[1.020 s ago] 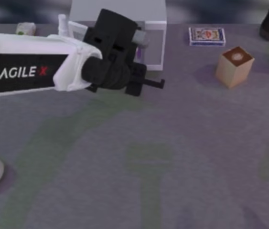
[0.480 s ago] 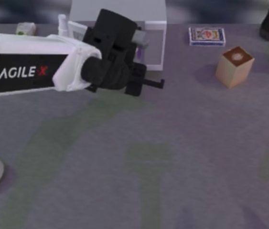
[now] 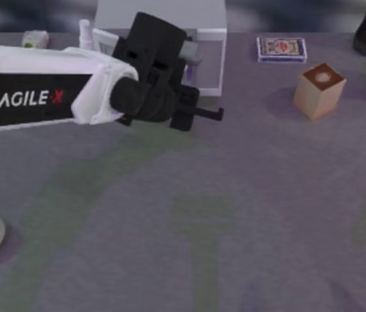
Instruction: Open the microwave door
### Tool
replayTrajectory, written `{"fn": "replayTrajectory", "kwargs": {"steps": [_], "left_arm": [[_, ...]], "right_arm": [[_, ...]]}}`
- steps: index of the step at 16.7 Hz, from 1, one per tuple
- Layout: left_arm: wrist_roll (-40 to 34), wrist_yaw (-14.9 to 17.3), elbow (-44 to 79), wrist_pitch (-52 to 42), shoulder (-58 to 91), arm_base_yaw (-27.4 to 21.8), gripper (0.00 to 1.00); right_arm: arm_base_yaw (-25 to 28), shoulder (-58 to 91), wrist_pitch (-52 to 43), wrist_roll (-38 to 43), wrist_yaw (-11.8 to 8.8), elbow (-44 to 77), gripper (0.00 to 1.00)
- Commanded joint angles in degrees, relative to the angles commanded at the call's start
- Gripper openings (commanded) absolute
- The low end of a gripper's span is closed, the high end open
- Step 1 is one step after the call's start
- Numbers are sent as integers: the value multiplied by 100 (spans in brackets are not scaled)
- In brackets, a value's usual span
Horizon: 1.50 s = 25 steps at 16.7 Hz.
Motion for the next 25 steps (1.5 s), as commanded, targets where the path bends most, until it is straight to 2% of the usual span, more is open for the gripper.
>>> {"fn": "replayTrajectory", "kwargs": {"steps": [4, 10, 25], "left_arm": [[-13, 59, -3, -3, 4, -41, 0], [342, 292, -277, 109, -188, 110, 0], [342, 292, -277, 109, -188, 110, 0]], "right_arm": [[0, 0, 0, 0, 0, 0, 100], [0, 0, 0, 0, 0, 0, 100], [0, 0, 0, 0, 0, 0, 100]]}}
